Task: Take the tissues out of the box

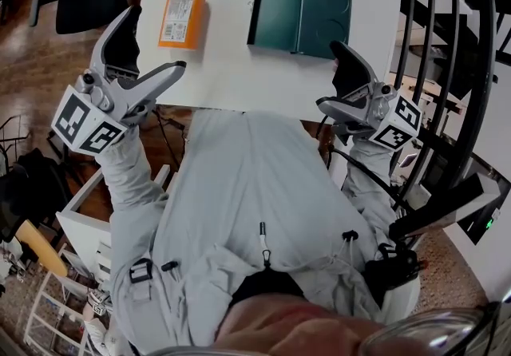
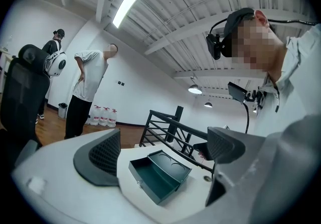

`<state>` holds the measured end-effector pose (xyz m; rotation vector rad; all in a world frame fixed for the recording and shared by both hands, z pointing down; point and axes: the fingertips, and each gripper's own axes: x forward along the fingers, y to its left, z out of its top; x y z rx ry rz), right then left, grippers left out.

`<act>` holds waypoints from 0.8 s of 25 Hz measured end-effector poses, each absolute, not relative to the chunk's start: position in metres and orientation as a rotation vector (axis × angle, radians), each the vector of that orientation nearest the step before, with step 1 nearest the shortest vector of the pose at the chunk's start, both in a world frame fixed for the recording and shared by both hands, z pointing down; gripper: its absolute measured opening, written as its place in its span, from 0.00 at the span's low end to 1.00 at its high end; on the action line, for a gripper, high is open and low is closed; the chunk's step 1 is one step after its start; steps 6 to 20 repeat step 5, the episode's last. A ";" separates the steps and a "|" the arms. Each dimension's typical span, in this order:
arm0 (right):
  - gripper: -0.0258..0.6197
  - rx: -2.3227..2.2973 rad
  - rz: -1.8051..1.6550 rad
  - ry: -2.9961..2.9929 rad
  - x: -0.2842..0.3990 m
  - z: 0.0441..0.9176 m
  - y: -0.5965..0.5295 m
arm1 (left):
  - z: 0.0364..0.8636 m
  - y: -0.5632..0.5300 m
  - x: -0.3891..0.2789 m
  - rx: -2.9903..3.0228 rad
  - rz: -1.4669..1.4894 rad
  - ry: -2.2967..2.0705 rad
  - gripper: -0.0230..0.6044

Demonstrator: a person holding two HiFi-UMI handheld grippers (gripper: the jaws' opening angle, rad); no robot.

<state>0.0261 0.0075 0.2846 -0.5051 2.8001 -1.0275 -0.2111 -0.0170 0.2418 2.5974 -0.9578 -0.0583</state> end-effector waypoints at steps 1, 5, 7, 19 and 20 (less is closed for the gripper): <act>0.91 -0.504 -1.028 2.800 0.026 0.285 0.008 | 0.242 -0.017 -0.211 2.598 -0.057 -0.956 0.92; 0.91 -0.497 -1.026 2.800 0.026 0.286 0.009 | 0.244 -0.016 -0.210 2.600 -0.046 -0.963 0.92; 0.91 -0.497 -1.026 2.800 0.026 0.286 0.009 | 0.244 -0.016 -0.210 2.600 -0.046 -0.963 0.92; 0.91 -0.497 -1.026 2.800 0.026 0.286 0.009 | 0.244 -0.016 -0.210 2.600 -0.046 -0.963 0.92; 0.91 -0.497 -1.026 2.800 0.026 0.286 0.009 | 0.244 -0.016 -0.210 2.600 -0.046 -0.963 0.92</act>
